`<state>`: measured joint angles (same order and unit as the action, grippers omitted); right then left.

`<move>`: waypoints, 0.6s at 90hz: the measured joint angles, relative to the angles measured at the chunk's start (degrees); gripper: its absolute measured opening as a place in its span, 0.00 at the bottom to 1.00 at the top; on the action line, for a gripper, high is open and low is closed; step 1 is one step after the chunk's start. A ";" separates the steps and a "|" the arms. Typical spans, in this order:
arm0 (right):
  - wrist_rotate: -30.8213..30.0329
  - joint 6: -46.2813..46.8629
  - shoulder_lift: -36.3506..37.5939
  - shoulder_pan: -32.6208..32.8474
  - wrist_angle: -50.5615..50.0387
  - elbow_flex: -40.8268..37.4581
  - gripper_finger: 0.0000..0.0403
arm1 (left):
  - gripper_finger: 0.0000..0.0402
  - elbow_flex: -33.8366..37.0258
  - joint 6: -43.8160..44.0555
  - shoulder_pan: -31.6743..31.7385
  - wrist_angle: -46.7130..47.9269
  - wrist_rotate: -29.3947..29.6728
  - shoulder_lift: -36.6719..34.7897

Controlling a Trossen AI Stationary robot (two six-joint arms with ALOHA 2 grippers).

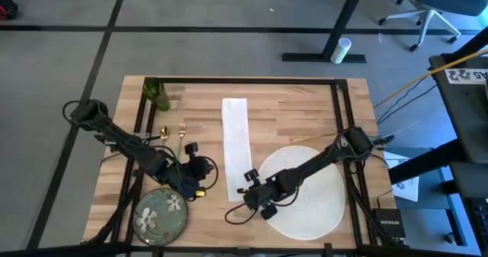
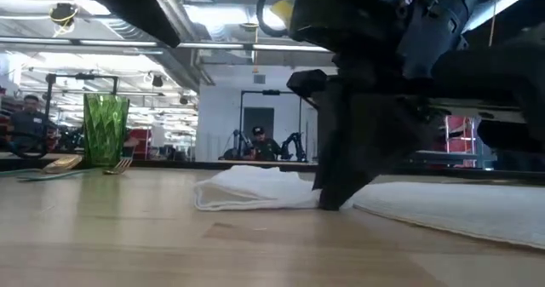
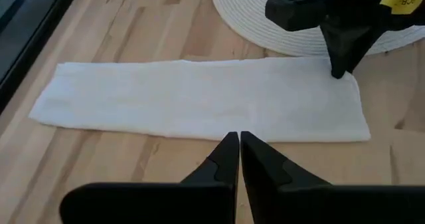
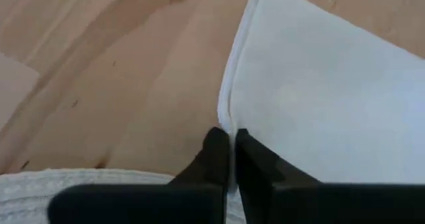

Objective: Set table place
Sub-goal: Fold the white table napkin

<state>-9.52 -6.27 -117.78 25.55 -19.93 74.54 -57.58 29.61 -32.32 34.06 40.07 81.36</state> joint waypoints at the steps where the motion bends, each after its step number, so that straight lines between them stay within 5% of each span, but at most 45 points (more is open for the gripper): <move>1: -0.03 -0.01 -0.01 0.01 -0.39 0.28 0.01 | 0.00 0.00 0.00 0.00 0.00 0.00 0.00; 27: -6.19 -2.68 -0.06 1.81 -11.78 10.86 0.00 | 0.00 0.00 -1.19 -0.55 0.02 0.34 0.00; 54: -13.11 -3.25 0.01 1.84 -27.36 21.20 0.00 | 0.00 0.00 0.11 -6.75 0.02 9.75 0.00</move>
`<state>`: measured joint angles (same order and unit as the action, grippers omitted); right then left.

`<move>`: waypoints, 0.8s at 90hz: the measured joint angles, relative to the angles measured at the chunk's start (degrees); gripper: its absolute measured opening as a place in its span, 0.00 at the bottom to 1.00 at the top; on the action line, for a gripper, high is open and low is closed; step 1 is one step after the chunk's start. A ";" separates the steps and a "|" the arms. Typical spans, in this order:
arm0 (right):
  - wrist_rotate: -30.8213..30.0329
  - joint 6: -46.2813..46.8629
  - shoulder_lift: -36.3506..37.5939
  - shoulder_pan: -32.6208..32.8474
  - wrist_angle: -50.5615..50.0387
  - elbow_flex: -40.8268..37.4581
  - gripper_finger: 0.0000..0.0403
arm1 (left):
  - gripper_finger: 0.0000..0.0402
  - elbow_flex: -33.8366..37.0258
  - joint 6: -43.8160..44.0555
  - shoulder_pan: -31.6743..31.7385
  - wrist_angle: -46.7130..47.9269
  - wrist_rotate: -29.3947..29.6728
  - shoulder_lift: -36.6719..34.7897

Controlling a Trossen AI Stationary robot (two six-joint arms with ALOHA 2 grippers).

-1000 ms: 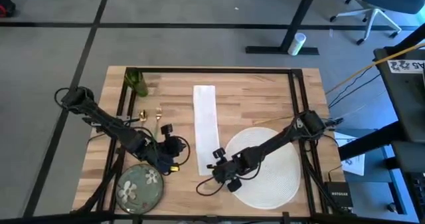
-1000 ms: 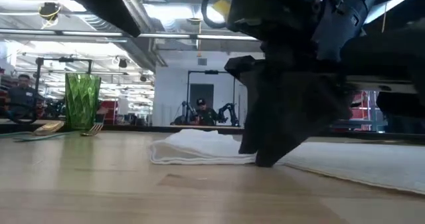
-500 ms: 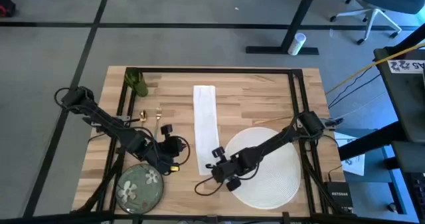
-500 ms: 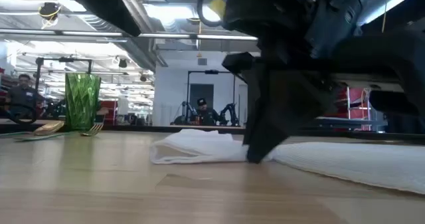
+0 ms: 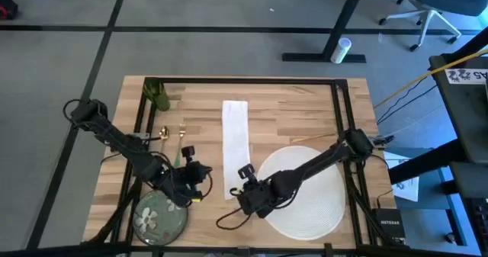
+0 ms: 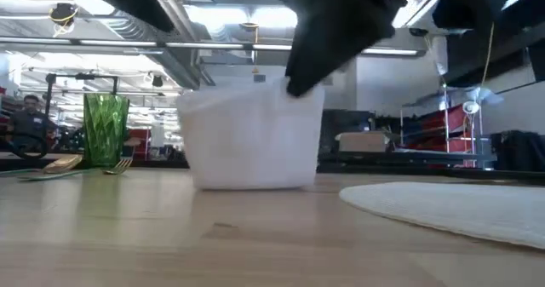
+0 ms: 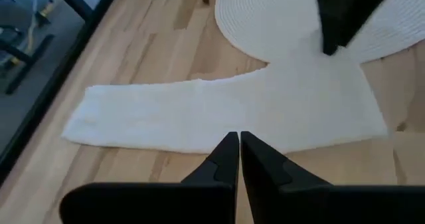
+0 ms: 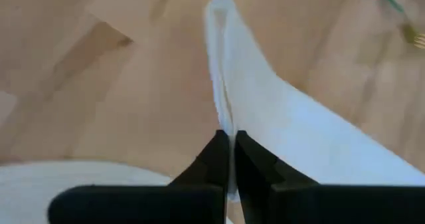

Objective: Set table place
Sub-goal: Fold the white table napkin

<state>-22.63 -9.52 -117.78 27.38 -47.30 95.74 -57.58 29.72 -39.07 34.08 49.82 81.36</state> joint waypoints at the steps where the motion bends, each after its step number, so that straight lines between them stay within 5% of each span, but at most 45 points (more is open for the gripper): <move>1: -0.34 0.00 0.00 -0.01 -0.59 0.34 0.00 | 0.00 0.00 0.12 -0.27 -0.01 0.33 0.00; 31: -7.78 -2.80 0.13 -1.49 -11.44 9.54 0.00 | 0.00 0.00 6.75 -7.21 -0.28 7.15 0.00; 72: -8.31 -11.80 0.13 -10.69 -11.23 11.26 0.00 | 0.00 -0.02 5.81 -10.95 -4.69 9.84 0.00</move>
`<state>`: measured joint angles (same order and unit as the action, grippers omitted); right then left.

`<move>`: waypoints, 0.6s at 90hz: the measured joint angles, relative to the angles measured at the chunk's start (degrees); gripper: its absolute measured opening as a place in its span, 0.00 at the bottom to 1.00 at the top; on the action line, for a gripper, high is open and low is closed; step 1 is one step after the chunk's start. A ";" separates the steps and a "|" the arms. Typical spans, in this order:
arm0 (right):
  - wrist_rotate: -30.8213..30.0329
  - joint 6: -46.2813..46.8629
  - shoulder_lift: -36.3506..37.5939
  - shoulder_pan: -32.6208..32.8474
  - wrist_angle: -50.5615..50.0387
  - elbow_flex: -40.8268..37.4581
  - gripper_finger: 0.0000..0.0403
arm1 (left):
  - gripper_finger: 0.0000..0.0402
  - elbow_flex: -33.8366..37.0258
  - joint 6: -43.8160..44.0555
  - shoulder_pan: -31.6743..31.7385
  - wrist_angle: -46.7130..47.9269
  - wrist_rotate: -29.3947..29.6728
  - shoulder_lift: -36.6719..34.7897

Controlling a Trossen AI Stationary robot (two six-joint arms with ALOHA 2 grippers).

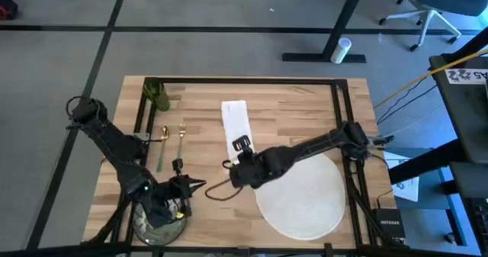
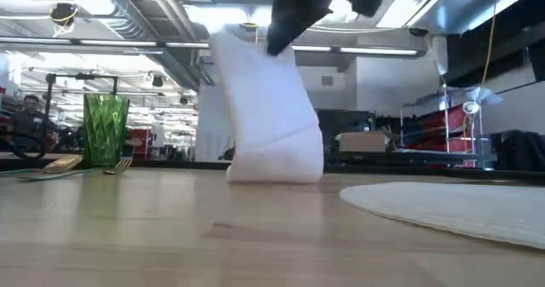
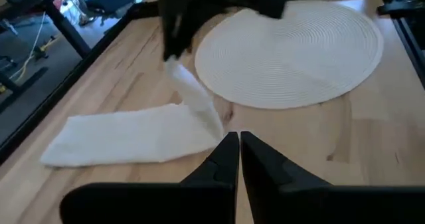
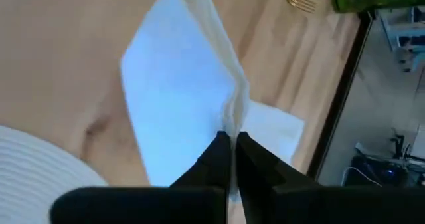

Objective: Set table place
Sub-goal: Fold the white table napkin

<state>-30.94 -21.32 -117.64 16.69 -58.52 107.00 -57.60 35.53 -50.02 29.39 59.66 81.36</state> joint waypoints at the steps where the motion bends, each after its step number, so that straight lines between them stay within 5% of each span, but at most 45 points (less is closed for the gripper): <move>1: -0.05 -0.16 0.00 -0.24 0.00 0.00 0.00 | 0.00 0.00 -0.01 0.00 0.01 0.15 0.00; 54: 3.45 -14.10 0.33 -15.77 6.91 0.00 0.00 | 0.00 0.00 1.49 0.22 2.80 2.06 0.00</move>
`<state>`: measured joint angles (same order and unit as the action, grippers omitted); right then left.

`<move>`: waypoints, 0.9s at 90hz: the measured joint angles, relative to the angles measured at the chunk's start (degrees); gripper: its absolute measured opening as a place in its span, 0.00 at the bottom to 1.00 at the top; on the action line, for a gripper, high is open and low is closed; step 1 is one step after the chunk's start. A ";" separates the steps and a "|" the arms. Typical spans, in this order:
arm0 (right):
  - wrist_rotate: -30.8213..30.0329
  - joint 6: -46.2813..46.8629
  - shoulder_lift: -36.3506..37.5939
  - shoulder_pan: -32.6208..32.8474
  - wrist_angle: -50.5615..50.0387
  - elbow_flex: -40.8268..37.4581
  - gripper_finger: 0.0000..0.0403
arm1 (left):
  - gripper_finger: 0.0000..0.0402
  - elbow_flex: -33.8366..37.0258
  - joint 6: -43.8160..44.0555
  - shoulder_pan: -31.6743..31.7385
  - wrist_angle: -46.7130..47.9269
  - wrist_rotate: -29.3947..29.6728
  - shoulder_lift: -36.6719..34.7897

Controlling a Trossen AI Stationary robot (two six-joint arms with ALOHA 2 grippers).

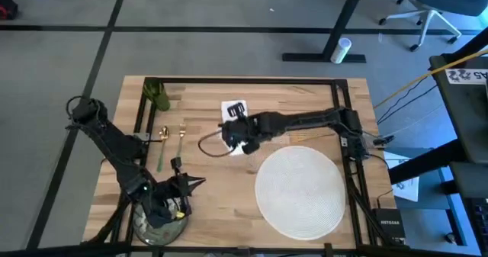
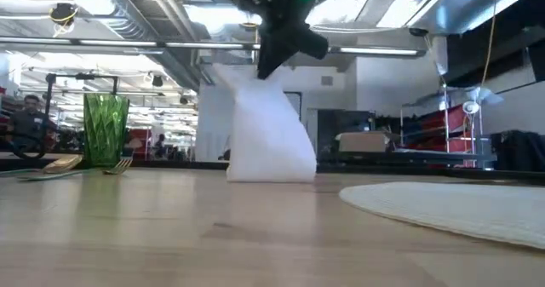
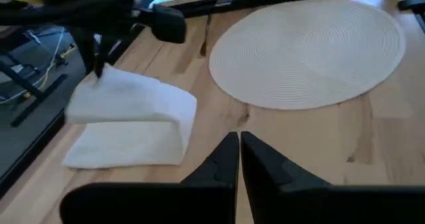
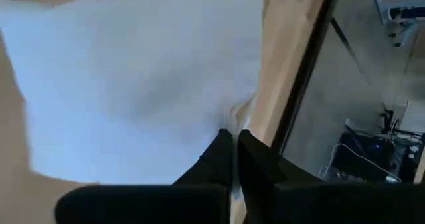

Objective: Set table place
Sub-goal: Fold the white table napkin

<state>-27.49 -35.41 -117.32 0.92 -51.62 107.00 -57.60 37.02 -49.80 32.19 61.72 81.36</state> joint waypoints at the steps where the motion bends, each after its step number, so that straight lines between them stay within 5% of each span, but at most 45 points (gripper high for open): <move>1: 0.24 -0.24 0.00 -0.28 0.25 0.00 0.00 | 0.00 0.00 0.18 0.00 0.18 0.03 0.00; 81: 9.81 -2.47 0.04 -11.64 14.08 -10.29 0.00 | 0.00 0.00 1.87 -0.02 0.61 0.03 0.00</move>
<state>-17.68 -37.88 -117.27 -10.72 -37.53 96.71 -57.60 38.89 -49.82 32.80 61.76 81.36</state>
